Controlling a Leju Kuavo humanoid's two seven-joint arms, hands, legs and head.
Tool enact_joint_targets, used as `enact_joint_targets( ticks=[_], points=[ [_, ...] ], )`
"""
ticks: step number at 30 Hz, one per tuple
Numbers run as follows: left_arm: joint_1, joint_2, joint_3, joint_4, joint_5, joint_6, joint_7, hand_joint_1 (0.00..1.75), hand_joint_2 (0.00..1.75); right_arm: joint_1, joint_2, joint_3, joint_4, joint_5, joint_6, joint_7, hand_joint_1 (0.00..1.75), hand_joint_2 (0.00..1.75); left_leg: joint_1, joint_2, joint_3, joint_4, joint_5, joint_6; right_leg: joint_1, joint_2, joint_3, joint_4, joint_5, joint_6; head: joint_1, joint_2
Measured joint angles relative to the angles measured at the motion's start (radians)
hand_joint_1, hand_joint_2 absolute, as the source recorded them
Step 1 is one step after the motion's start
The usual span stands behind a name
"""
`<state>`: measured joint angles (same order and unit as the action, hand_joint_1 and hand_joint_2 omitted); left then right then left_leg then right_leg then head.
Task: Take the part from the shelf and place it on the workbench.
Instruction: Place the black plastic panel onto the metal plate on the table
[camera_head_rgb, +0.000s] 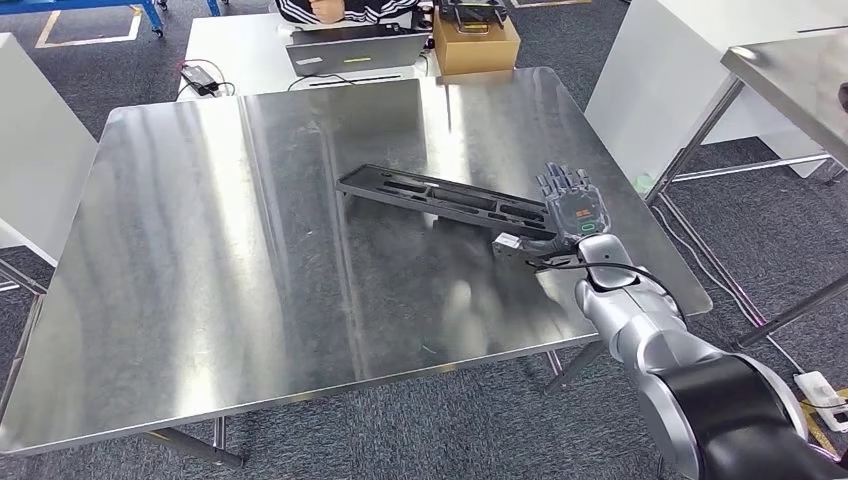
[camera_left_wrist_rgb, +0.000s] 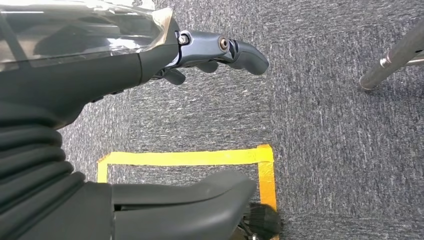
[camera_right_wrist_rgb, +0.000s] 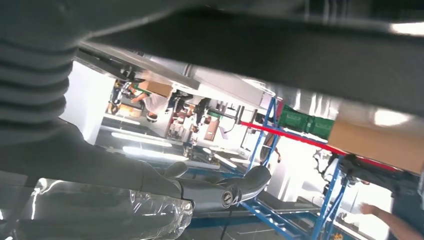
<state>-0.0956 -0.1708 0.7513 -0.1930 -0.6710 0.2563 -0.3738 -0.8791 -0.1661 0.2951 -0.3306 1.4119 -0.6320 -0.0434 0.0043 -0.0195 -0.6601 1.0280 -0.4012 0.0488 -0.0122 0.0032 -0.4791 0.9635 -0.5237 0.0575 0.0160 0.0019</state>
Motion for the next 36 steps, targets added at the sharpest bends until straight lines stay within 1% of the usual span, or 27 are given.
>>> enact_joint_targets(
  ticks=[4, 9, 15, 23, 30, 32, 33, 34, 36],
  points=[
    [-0.011, -0.006, 0.008, 0.0, 0.003, 0.003, 0.018, 0.0, 0.0, -0.011, 0.021, -0.001, 0.001, -0.002, -0.006, -0.006, 0.0, 0.0, 0.0, 0.0, 0.0, 0.0, 0.0, 0.0, 0.0, 0.0, -0.001, 0.0, 0.0, 0.0, 0.0, 0.0],
    [-0.056, -0.021, 0.013, -0.001, 0.011, 0.017, 0.06, 0.0, 0.0, -0.025, 0.059, -0.004, 0.001, -0.011, -0.015, -0.031, 0.0, 0.0, 0.0, 0.0, 0.0, 0.0, 0.0, 0.0, 0.0, 0.0, 0.002, 0.0, 0.0, 0.0, 0.0, 0.0],
    [-0.12, -0.035, 0.015, -0.001, 0.012, 0.028, 0.109, 0.0, 0.0, -0.034, 0.122, -0.02, -0.018, -0.059, -0.034, -0.114, 0.0, 0.0, 0.0, 0.0, 0.0, 0.0, 0.001, 0.0, 0.0, 0.0, 0.007, 0.001, 0.0, 0.0, 0.0, 0.0],
    [-0.199, -0.049, 0.015, -0.002, 0.016, 0.048, 0.185, 0.0, 0.0, -0.036, 0.201, -0.037, -0.067, -0.124, -0.032, -0.194, 0.0, 0.0, 0.0, 0.0, 0.0, 0.0, 0.001, 0.0, 0.0, 0.0, 0.006, 0.001, 0.0, 0.0, 0.0, 0.0],
    [-0.245, -0.056, 0.016, -0.003, 0.02, 0.063, 0.22, 0.0, 0.0, -0.036, 0.228, -0.04, -0.101, -0.145, -0.027, -0.202, 0.0, 0.0, 0.0, 0.0, 0.0, 0.0, 0.001, 0.0, 0.0, 0.0, 0.006, 0.001, 0.0, 0.0, 0.0, 0.0],
    [-0.259, -0.059, 0.016, -0.003, 0.022, 0.074, 0.238, 0.0, 0.0, -0.036, 0.234, -0.043, -0.109, -0.184, -0.013, -0.226, 0.0, 0.0, 0.0, 0.0, 0.0, 0.0, 0.001, 0.0, 0.0, 0.0, 0.006, 0.001, 0.0, 0.0, 0.0, 0.0],
    [-0.267, -0.06, 0.016, -0.003, 0.024, 0.08, 0.248, 0.0, 0.0, -0.035, 0.238, -0.047, -0.116, -0.223, 0.002, -0.253, 0.0, 0.0, 0.0, 0.0, 0.0, 0.0, 0.001, 0.0, 0.0, 0.0, 0.006, 0.001, 0.0, 0.0, 0.0, 0.0],
    [-0.275, -0.061, 0.017, -0.003, 0.026, 0.086, 0.258, 0.0, 0.0, -0.033, 0.244, -0.055, -0.125, -0.279, 0.027, -0.291, 0.0, 0.0, 0.0, 0.0, 0.0, 0.0, 0.001, 0.0, 0.0, 0.0, 0.006, 0.001, 0.0, 0.0, 0.0, 0.0],
    [-0.293, -0.064, 0.018, -0.003, 0.032, 0.098, 0.275, 0.0, 0.0, -0.021, 0.261, -0.081, -0.162, -0.454, 0.12, -0.397, 0.0, 0.0, 0.0, 0.0, 0.0, 0.0, 0.001, 0.0, 0.0, 0.0, 0.006, 0.001, 0.0, 0.0, 0.0, 0.0]
  ],
)
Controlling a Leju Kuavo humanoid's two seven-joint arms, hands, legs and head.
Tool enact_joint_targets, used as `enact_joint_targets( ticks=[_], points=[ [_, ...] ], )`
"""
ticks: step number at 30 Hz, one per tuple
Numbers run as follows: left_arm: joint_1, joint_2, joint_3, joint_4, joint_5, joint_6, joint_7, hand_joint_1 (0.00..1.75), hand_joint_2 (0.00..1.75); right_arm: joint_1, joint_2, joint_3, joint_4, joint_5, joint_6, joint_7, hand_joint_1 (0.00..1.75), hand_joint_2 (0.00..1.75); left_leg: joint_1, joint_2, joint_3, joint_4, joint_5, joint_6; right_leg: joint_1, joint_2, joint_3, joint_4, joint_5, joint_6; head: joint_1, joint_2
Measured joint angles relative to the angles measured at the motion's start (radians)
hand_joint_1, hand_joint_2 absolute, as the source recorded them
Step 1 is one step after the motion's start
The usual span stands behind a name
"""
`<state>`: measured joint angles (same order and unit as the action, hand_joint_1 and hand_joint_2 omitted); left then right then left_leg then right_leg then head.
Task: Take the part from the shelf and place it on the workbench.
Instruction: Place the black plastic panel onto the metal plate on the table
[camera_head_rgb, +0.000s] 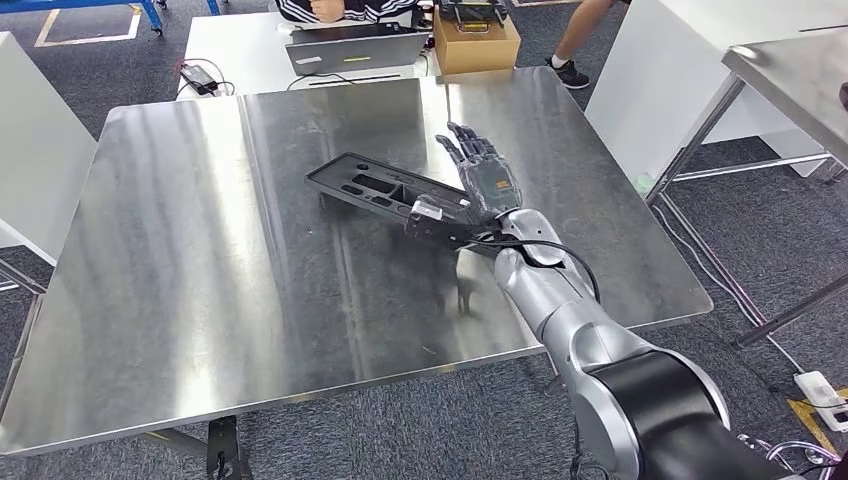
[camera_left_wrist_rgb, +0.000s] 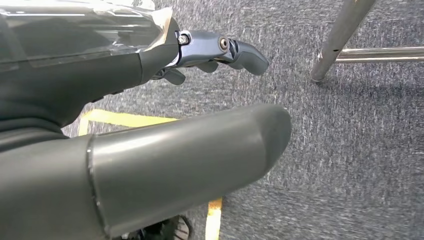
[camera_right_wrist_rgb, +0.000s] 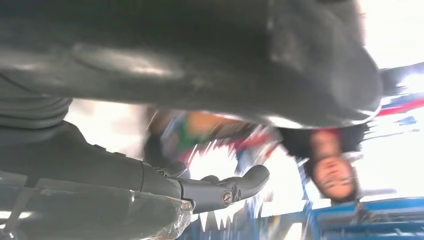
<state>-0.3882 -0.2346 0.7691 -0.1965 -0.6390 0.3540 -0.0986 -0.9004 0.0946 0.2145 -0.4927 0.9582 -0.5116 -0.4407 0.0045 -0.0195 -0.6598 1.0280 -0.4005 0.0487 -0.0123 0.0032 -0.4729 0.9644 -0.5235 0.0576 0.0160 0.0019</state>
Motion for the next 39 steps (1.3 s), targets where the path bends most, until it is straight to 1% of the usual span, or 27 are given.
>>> enact_joint_targets(
  ticks=[2, 3, 6, 7, 8, 10, 12, 14, 17, 23, 29, 36, 37, 38, 39],
  points=[
    [-0.017, -0.002, 0.001, 0.0, 0.006, 0.009, 0.012, 0.0, 0.0, 0.023, 0.02, -0.028, -0.065, -0.202, 0.135, -0.103, 0.0, 0.0, 0.0, 0.0, 0.0, 0.0, 0.0, 0.0, 0.0, 0.0, 0.0, 0.0, 0.0, 0.0, 0.0, 0.0],
    [-0.024, -0.002, 0.001, 0.0, 0.008, 0.012, 0.016, 0.0, 0.0, 0.036, 0.029, -0.039, -0.099, -0.278, 0.19, -0.134, 0.0, 0.0, 0.0, 0.0, 0.0, 0.0, 0.0, 0.0, 0.0, 0.0, 0.0, 0.0, 0.0, 0.0, 0.0, 0.0],
    [-0.037, -0.002, 0.002, 0.0, 0.012, 0.019, 0.02, 0.0, 0.0, 0.071, 0.048, -0.059, -0.191, -0.421, 0.3, -0.173, 0.0, 0.0, 0.0, 0.0, 0.0, -0.001, 0.0, 0.0, 0.0, 0.0, -0.001, 0.0, 0.0, 0.0, 0.0, 0.0],
    [-0.04, -0.002, 0.002, 0.0, 0.014, 0.024, 0.022, 0.0, 0.0, 0.091, 0.052, -0.063, -0.233, -0.498, 0.355, -0.185, 0.0, 0.0, 0.0, 0.0, 0.0, -0.001, 0.0, 0.0, 0.0, 0.0, -0.001, 0.0, 0.0, 0.0, 0.0, 0.0],
    [-0.043, -0.002, 0.002, 0.0, 0.017, 0.03, 0.025, 0.0, 0.0, 0.12, 0.057, -0.066, -0.289, -0.604, 0.426, -0.2, 0.0, 0.0, 0.001, -0.001, 0.0, -0.001, 0.0, 0.0, 0.0, 0.0, -0.001, 0.0, 0.0, 0.0, 0.0, 0.0],
    [-0.05, 0.0, 0.002, 0.0, 0.02, 0.039, 0.032, 0.0, 0.0, 0.201, 0.066, -0.06, -0.447, -0.851, 0.567, -0.221, 0.0, 0.0, 0.0, -0.001, 0.0, -0.001, 0.0, -0.001, 0.0, 0.0, -0.001, 0.0, -0.001, 0.0, 0.0, 0.0],
    [-0.058, 0.009, 0.003, -0.001, 0.014, 0.024, 0.035, 0.0, 0.0, 0.292, 0.072, -0.041, -0.624, -1.03, 0.634, -0.229, 0.0, 0.0, 0.0, -0.001, 0.0, -0.001, -0.001, -0.001, 0.0, 0.0, -0.001, 0.0, -0.001, -0.001, 0.0, 0.0],
    [-0.061, 0.025, 0.003, -0.001, 0.008, -0.006, 0.034, 0.0, 0.0, 0.372, 0.068, -0.021, -0.771, -1.122, 0.652, -0.227, 0.0, 0.0, 0.001, 0.0, 0.0, -0.001, -0.001, -0.001, 0.0, 0.0, -0.003, 0.0, -0.002, -0.002, 0.0, 0.0],
    [-0.06, 0.049, 0.003, -0.002, 0.008, -0.026, 0.033, 0.0, 0.0, 0.447, 0.057, -0.004, -0.915, -1.178, 0.666, -0.224, 0.0, 0.0, 0.001, 0.001, 0.0, -0.001, -0.002, -0.002, 0.0, 0.0, -0.007, 0.0, -0.002, -0.002, 0.0, 0.0],
    [-0.061, 0.072, 0.003, -0.003, 0.007, 0.012, 0.056, 0.0, 0.0, 0.517, 0.038, 0.017, -1.06, -1.193, 0.676, -0.238, 0.0, 0.0, 0.002, 0.001, 0.0, -0.001, -0.002, -0.002, 0.0, 0.0, -0.01, 0.0, -0.002, -0.003, 0.0, 0.0],
    [-0.075, 0.085, 0.003, -0.003, 0.006, 0.024, 0.093, 0.0, 0.0, 0.556, 0.024, 0.025, -1.127, -1.197, 0.676, -0.246, 0.0, 0.0, 0.002, 0.001, 0.0, -0.001, -0.002, -0.002, 0.0, 0.0, -0.01, 0.0, -0.002, -0.002, 0.0, 0.0],
    [-0.106, 0.092, 0.004, -0.003, 0.018, 0.022, 0.141, 0.0, 0.0, 0.567, 0.015, 0.039, -1.139, -1.208, 0.674, -0.251, 0.0, 0.0, 0.003, 0.001, 0.0, -0.001, -0.002, -0.002, 0.0, 0.0, -0.01, 0.0, -0.002, -0.002, 0.0, 0.0],
    [-0.099, 0.097, 0.004, -0.003, 0.009, 0.007, 0.142, 0.0, 0.0, 0.574, 0.014, 0.041, -1.145, -1.199, 0.656, -0.253, 0.0, 0.0, 0.003, 0.001, 0.001, -0.002, -0.002, -0.002, 0.0, 0.0, -0.007, 0.0, -0.002, -0.003, 0.0, 0.0],
    [-0.076, 0.104, -0.001, -0.004, -0.011, -0.023, 0.121, 0.0, 0.0, 0.594, 0.01, 0.037, -1.166, -1.179, 0.625, -0.254, 0.0, 0.0, 0.003, 0.001, 0.002, -0.002, -0.003, -0.004, 0.0, 0.001, -0.004, -0.001, -0.003, -0.004, 0.0, 0.0],
    [-0.033, 0.114, -0.008, -0.006, -0.029, -0.062, 0.069, 0.0, 0.0, 0.627, 0.004, 0.025, -1.203, -1.157, 0.595, -0.256, 0.0, 0.0, 0.002, 0.001, 0.005, -0.002, -0.006, -0.005, 0.0, 0.001, 0.0, -0.001, -0.006, -0.005, 0.001, 0.0]
  ],
)
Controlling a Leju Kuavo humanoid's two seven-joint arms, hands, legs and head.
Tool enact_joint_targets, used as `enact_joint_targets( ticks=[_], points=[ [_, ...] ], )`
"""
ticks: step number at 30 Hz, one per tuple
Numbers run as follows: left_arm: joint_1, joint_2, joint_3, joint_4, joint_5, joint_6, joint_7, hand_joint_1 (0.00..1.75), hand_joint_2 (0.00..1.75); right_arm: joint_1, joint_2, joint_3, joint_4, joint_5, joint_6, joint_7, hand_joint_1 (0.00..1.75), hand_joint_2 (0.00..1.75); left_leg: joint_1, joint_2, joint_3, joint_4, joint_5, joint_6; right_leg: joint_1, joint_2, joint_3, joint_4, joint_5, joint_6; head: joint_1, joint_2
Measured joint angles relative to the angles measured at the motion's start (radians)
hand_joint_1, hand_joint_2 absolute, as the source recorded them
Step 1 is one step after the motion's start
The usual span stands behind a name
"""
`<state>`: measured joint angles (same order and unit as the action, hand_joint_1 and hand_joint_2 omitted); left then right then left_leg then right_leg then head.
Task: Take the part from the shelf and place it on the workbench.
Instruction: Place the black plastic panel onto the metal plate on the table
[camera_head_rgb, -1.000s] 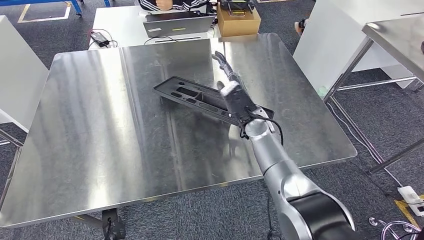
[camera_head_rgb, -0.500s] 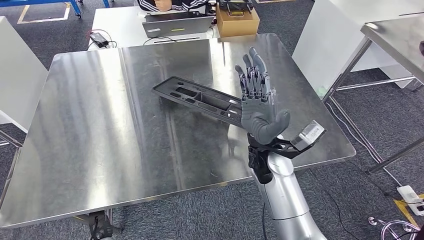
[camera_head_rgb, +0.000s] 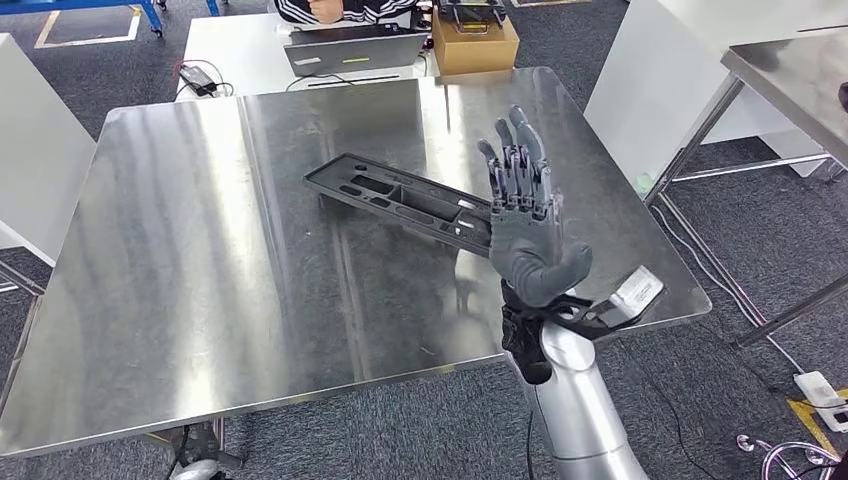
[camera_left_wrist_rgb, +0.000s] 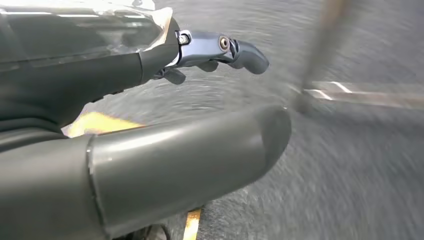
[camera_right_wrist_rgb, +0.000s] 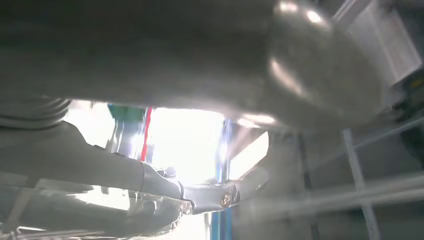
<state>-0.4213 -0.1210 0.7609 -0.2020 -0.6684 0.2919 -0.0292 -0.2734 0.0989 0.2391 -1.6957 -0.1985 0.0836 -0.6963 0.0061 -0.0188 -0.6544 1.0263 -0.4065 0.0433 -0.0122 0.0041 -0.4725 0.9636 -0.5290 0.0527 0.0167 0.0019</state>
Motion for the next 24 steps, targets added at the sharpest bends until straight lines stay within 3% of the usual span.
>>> enact_joint_targets(
  ticks=[3, 6, 14, 21, 24],
  points=[
    [0.192, 0.037, -0.012, 0.002, 0.002, -0.077, -0.218, 0.0, 0.0, 0.105, -0.015, -0.087, -0.111, 0.025, 0.033, -0.005, 0.0, 0.0, -0.005, 0.011, 0.011, 0.0, -0.011, -0.002, -0.003, 0.014, 0.01, 0.0, -0.006, 0.0, 0.002, 0.0],
    [0.309, 0.06, -0.002, 0.006, 0.037, -0.09, -0.297, 0.0, 0.0, 0.134, -0.015, -0.147, -0.143, 0.036, 0.104, -0.005, 0.0, 0.0, -0.006, 0.017, 0.012, 0.001, -0.015, 0.0, -0.008, 0.018, 0.001, -0.001, -0.008, 0.001, 0.001, 0.0],
    [0.362, 0.086, 0.027, 0.006, 0.08, -0.175, -0.426, 0.0, 0.0, 0.136, -0.009, -0.171, -0.155, 0.023, 0.113, -0.005, 0.0, 0.0, -0.003, 0.008, 0.015, 0.0, -0.014, 0.001, -0.007, 0.006, 0.006, -0.001, -0.011, 0.001, 0.002, 0.0],
    [0.369, 0.095, 0.034, 0.006, 0.083, -0.184, -0.445, 0.0, 0.0, 0.136, -0.009, -0.174, -0.155, 0.021, 0.116, -0.004, 0.0, 0.0, -0.003, 0.008, 0.016, 0.0, -0.014, 0.0, -0.007, 0.006, 0.007, -0.001, -0.011, 0.001, 0.002, 0.0],
    [0.371, 0.095, 0.034, 0.006, 0.078, -0.186, -0.491, 0.0, 0.0, 0.136, -0.009, -0.177, -0.155, 0.019, 0.119, -0.004, 0.0, 0.0, -0.003, 0.008, 0.016, 0.0, -0.014, 0.0, -0.007, 0.006, 0.007, -0.001, -0.011, 0.001, 0.002, 0.0]
  ],
)
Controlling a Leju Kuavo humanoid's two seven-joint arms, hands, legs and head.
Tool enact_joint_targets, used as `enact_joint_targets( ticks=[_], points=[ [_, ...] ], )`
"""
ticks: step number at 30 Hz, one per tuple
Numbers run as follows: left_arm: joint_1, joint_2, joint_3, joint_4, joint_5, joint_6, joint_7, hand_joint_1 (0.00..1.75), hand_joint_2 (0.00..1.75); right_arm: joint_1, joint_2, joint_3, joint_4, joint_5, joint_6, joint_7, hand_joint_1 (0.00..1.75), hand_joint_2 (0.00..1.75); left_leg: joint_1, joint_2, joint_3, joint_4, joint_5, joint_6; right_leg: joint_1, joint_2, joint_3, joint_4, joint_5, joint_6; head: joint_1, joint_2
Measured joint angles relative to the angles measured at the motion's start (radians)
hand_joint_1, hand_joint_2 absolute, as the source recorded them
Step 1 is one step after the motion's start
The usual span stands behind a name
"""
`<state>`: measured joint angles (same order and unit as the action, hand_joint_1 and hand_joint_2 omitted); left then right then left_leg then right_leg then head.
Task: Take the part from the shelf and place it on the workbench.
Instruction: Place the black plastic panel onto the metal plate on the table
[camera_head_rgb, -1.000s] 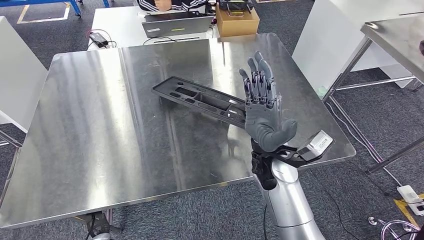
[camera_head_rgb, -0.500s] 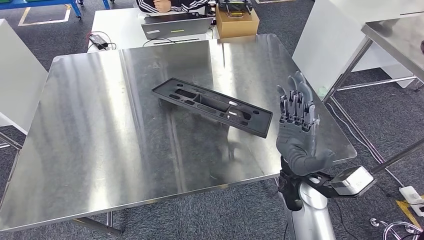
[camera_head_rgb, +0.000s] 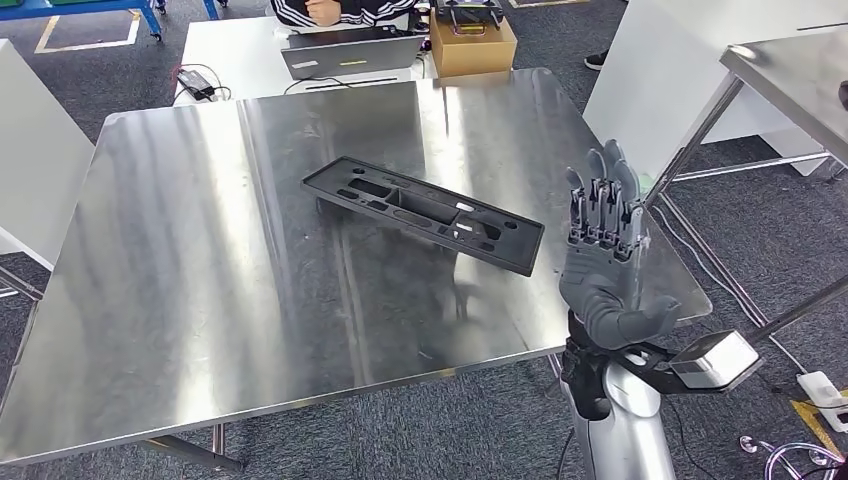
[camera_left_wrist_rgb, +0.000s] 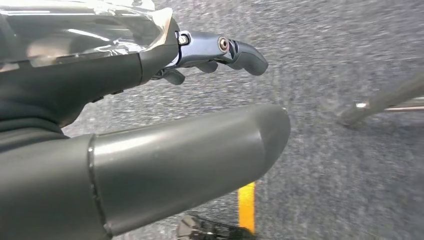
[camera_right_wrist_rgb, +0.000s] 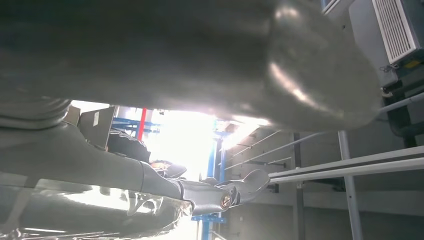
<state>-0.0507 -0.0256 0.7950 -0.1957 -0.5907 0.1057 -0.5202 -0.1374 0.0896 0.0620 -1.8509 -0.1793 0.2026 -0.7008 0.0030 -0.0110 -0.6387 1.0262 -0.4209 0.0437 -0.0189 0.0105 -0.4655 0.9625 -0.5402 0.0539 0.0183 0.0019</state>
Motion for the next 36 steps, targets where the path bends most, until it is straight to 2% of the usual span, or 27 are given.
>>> enact_joint_targets(
  ticks=[5, 12, 27, 30, 34, 36],
  points=[
    [0.0, 0.001, 0.0, 0.0, -0.006, -0.011, -0.083, 0.0, 0.0, 0.0, 0.0, -0.012, 0.0, -0.004, 0.017, 0.0, 0.0, 0.0, 0.0, 0.0, 0.0, 0.0, 0.0, 0.0, 0.0, 0.0, 0.0, 0.0, 0.0, 0.0, 0.0, 0.0],
    [-0.001, 0.006, 0.0, 0.0, -0.014, -0.021, -0.149, 0.0, 0.0, 0.0, 0.001, -0.037, 0.0, -0.01, 0.064, 0.0, 0.0, 0.0, 0.0, 0.0, 0.0, 0.0, 0.0, 0.0, 0.0, 0.0, 0.0, 0.0, 0.0, 0.0, 0.0, 0.0],
    [-0.01, 0.008, 0.0, 0.0, -0.018, -0.002, -0.164, 0.0, 0.0, -0.001, 0.005, -0.067, 0.004, -0.024, 0.103, 0.0, 0.0, 0.0, 0.0, 0.0, 0.0, 0.0, 0.0, 0.0, 0.0, 0.0, 0.0, 0.0, 0.0, 0.0, 0.0, 0.0],
    [-0.013, 0.01, 0.0, 0.0, -0.018, 0.004, -0.158, 0.0, 0.0, -0.001, 0.006, -0.068, 0.007, -0.025, 0.112, 0.0, 0.0, 0.0, -0.004, -0.001, 0.0, 0.004, -0.004, 0.004, -0.003, 0.0, 0.001, -0.002, 0.0, 0.003, 0.0, 0.0],
    [-0.017, 0.015, 0.0, 0.0, -0.018, 0.008, -0.146, 0.0, 0.0, -0.005, 0.007, -0.068, 0.014, -0.029, 0.13, 0.0, 0.0, 0.0, -0.007, 0.0, 0.002, -0.001, -0.002, 0.016, -0.007, 0.0, 0.004, 0.0, -0.002, 0.01, 0.0, 0.0],
    [-0.019, 0.015, 0.0, 0.0, -0.022, 0.01, -0.145, 0.0, 0.0, -0.01, 0.007, -0.069, 0.015, -0.029, 0.132, 0.0, 0.0, 0.0, -0.002, 0.003, 0.006, -0.012, 0.005, 0.025, -0.007, -0.002, -0.016, 0.049, -0.032, 0.007, 0.001, 0.0]
  ],
)
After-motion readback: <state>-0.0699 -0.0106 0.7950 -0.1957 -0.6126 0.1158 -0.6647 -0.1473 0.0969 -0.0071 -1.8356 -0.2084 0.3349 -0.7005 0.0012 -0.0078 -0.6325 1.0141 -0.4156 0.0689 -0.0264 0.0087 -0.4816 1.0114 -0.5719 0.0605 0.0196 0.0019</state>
